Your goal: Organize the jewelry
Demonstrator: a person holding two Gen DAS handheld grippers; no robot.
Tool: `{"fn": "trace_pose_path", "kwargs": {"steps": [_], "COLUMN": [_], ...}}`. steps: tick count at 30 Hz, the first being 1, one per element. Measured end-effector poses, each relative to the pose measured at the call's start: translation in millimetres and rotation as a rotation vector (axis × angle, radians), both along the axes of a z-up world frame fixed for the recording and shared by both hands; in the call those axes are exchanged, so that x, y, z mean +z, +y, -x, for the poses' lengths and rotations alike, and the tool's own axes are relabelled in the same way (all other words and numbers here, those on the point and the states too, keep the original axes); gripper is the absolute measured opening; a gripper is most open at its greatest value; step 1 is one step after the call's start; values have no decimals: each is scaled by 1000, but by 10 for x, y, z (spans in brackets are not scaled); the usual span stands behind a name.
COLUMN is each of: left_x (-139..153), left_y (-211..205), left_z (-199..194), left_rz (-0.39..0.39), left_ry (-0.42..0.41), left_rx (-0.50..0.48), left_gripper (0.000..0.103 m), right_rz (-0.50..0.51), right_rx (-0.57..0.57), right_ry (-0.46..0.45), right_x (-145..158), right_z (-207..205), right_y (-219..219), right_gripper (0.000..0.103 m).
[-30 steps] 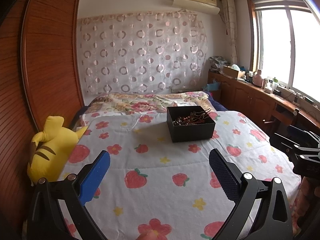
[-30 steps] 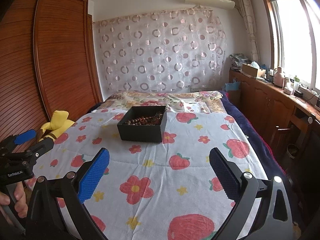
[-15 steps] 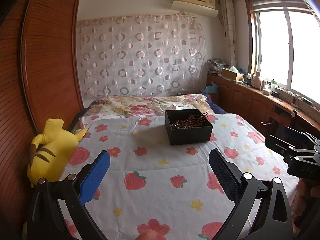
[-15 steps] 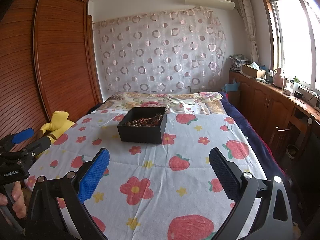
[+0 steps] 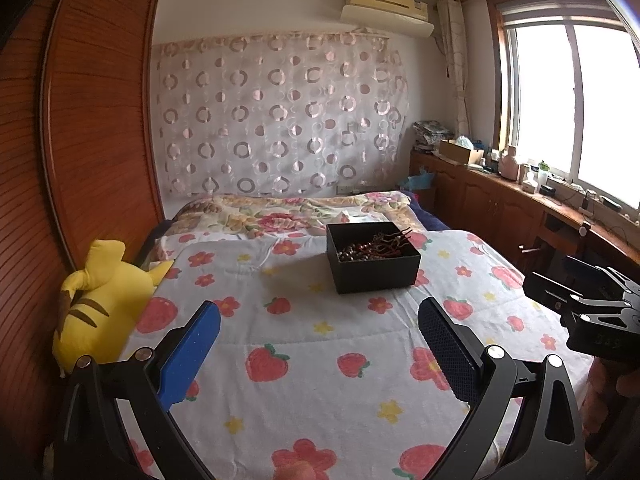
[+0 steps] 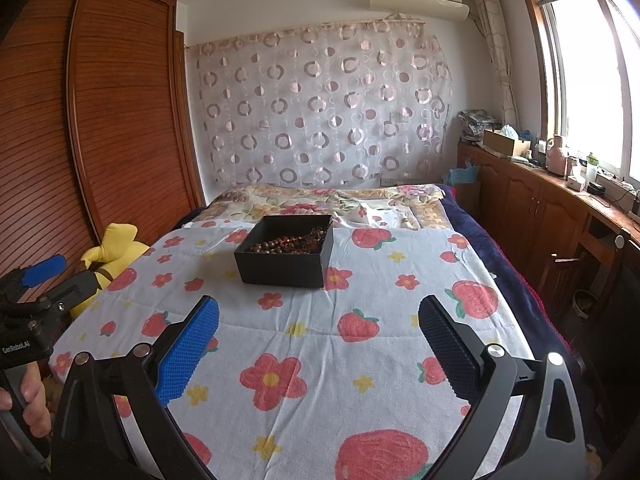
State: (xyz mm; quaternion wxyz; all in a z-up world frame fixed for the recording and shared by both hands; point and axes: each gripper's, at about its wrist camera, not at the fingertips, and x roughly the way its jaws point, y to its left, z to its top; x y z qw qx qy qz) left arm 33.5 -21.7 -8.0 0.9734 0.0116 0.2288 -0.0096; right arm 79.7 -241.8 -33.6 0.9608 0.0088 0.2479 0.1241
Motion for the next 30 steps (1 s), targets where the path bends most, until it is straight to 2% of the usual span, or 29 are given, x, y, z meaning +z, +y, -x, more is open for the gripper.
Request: {"fn": "trace_pose_path", "kwargs": {"steps": [30], "left_x": [-38], "left_y": [11], "left_z": [1], "left_rz": [14], "left_ry": [5], "left_rx": [6], "left_gripper": [96], "right_rz": [-1], "right_rx": [0], "right_ry": [-2], "right_x": [-5], "right_z": [-11], "right_y": [-3], "right_gripper": [101]}}
